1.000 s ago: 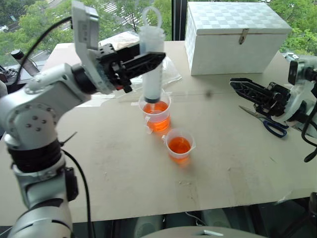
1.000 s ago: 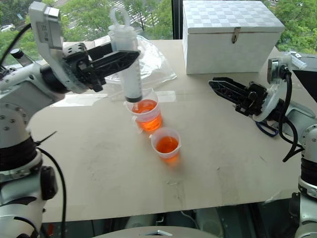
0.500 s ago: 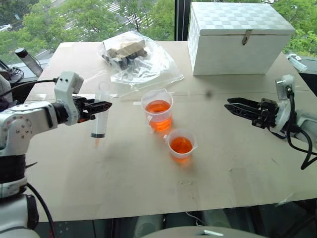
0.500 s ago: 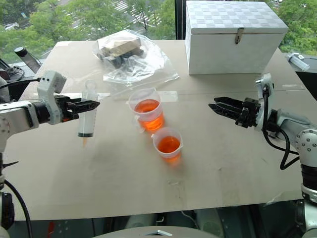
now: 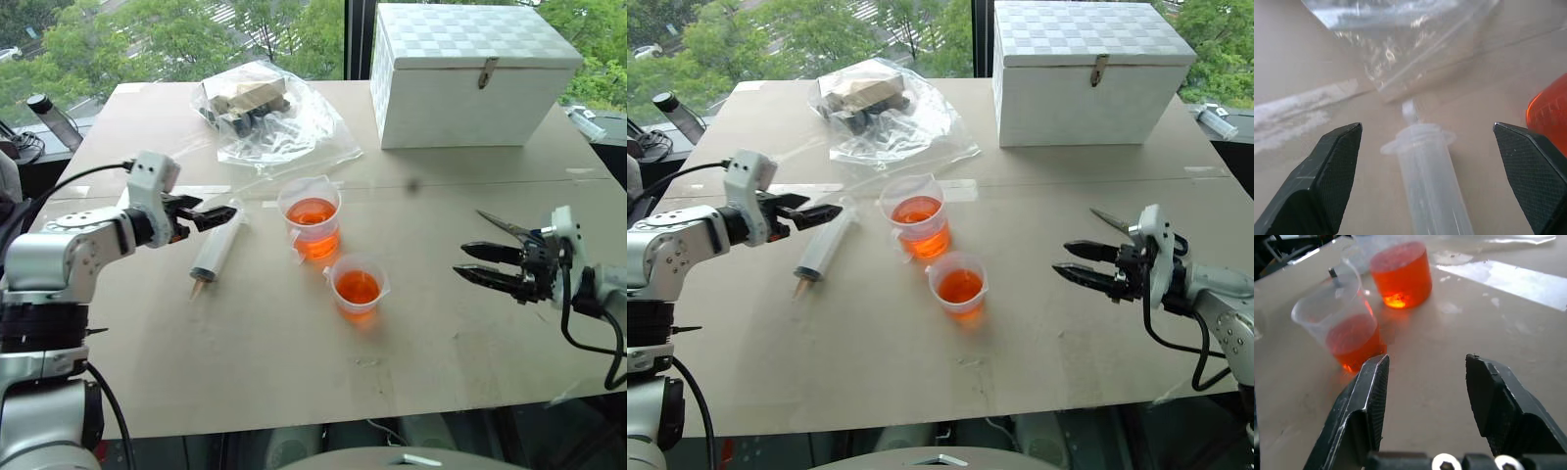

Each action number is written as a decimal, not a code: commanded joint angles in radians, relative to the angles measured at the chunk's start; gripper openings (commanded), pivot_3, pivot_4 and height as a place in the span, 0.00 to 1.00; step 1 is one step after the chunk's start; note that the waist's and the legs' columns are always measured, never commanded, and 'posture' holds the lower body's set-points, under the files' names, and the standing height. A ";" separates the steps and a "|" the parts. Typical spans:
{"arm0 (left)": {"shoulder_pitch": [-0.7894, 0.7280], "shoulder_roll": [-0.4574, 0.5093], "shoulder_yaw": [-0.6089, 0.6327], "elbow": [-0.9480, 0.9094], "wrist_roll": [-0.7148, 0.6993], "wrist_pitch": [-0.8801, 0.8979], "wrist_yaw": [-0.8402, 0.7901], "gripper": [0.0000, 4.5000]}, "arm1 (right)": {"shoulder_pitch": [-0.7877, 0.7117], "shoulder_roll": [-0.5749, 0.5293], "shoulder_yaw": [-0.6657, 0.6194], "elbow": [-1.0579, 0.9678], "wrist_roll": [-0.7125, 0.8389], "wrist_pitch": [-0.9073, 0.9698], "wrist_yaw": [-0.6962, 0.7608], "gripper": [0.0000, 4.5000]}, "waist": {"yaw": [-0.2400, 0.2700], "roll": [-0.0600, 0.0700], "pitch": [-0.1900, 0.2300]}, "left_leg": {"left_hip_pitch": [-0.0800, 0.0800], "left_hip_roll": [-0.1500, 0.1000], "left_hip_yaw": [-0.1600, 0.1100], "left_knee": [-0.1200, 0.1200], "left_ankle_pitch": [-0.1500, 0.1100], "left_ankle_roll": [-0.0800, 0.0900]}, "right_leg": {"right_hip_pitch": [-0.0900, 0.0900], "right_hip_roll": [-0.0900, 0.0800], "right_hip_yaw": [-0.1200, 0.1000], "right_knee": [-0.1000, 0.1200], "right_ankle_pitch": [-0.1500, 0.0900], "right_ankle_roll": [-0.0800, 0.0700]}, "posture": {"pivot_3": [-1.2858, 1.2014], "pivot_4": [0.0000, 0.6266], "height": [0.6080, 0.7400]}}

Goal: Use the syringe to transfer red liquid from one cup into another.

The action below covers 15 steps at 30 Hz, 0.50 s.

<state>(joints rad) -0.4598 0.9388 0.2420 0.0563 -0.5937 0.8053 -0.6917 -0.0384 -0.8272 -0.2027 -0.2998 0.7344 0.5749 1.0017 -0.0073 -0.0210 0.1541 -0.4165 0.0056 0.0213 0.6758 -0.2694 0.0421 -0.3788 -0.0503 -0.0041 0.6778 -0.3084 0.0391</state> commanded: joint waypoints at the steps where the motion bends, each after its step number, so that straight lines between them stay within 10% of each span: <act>1: 0.102 -0.013 0.158 -0.216 -0.084 -0.102 -0.100 0.99 | 0.054 0.021 -0.027 0.029 -0.092 -0.142 0.018 0.58 | -0.004 0.000 0.000 | 0.001 0.000 0.000 0.000 0.000 0.000 | 0.000 0.000 0.000 0.000 0.000 0.000 | 0.52 0.24 1.00; 3: 0.237 -0.038 0.237 -0.407 -0.181 -0.068 -0.142 0.99 | 0.098 0.034 -0.034 0.062 -0.125 -0.173 0.014 0.58 | -0.004 0.000 0.000 | 0.001 0.000 0.000 0.000 0.000 0.000 | 0.000 -0.001 0.000 0.000 0.000 0.000 | 0.52 0.24 1.00; 7: 0.496 -0.113 0.213 -0.706 -0.189 -0.067 -0.077 1.00 | 0.160 0.061 -0.030 0.073 -0.159 -0.235 0.030 0.97 | -0.003 0.002 -0.001 | 0.002 0.000 0.000 -0.001 0.000 0.000 | 0.002 -0.002 0.000 -0.001 0.000 0.000 | 0.52 0.24 1.00; 15: 0.867 -0.354 0.017 -0.751 0.116 -0.416 -0.020 1.00 | 0.223 0.146 0.002 0.080 -0.244 -0.362 0.002 0.99 | 0.000 0.007 -0.004 | 0.021 0.000 0.000 -0.006 -0.003 0.005 | 0.019 -0.002 0.000 -0.003 -0.001 -0.002 | 0.52 0.24 1.00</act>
<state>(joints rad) 0.3949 0.5944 0.2702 -0.6940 -0.5237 0.4633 -0.7207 0.1836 -0.6828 -0.1899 -0.2077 0.4916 0.2427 1.0078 -0.0070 -0.0143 0.1499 -0.3954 0.0058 0.0217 0.6692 -0.2726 0.0467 -0.3600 -0.0521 -0.0037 0.6744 -0.3091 0.0374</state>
